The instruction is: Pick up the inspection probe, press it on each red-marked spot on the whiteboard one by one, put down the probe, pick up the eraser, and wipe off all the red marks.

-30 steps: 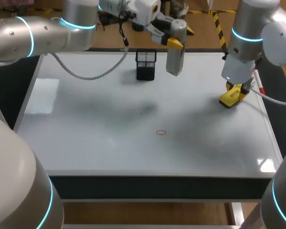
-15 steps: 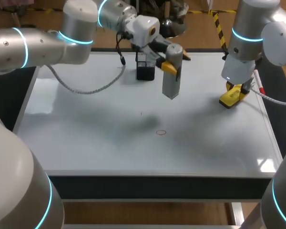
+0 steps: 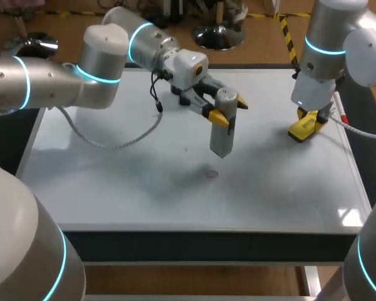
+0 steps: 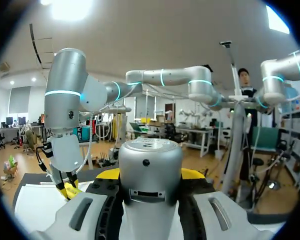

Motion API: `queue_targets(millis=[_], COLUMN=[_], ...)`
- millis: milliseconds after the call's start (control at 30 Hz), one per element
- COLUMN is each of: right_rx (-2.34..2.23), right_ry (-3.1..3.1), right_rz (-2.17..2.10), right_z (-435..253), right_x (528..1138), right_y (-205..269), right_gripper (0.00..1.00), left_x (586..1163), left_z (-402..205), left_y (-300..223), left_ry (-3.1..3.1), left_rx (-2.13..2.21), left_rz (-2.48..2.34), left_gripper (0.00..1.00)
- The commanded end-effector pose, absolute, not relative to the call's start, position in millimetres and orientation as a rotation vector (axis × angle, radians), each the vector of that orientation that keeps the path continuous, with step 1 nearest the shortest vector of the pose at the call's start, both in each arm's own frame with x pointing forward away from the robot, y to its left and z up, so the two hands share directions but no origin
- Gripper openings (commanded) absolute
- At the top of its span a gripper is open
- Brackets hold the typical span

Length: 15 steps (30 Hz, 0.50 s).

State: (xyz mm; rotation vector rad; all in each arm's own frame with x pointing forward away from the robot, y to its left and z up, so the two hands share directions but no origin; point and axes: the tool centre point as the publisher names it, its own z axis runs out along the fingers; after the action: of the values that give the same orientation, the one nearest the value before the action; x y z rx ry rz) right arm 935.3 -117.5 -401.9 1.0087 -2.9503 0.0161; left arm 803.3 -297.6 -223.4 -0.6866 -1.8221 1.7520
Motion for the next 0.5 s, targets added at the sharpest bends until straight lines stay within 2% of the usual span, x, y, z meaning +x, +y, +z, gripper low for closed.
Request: queue_targets(millis=[33,500], right_rx=[1.010,1.010], right_ry=[-2.947,-2.947], right_rz=[0.022,0.022], right_z=[-402,-402], right_x=[936,936], right_y=[-118,-118], right_gripper=[0.00,0.00], left_x=[789,769], left_z=[-227,-248], left_y=[-291,-277], left_ry=[-1.841,-1.846], left_rx=[-0.668,-0.681], left_rz=[1.768,1.796], left_gripper=[0.00,0.00])
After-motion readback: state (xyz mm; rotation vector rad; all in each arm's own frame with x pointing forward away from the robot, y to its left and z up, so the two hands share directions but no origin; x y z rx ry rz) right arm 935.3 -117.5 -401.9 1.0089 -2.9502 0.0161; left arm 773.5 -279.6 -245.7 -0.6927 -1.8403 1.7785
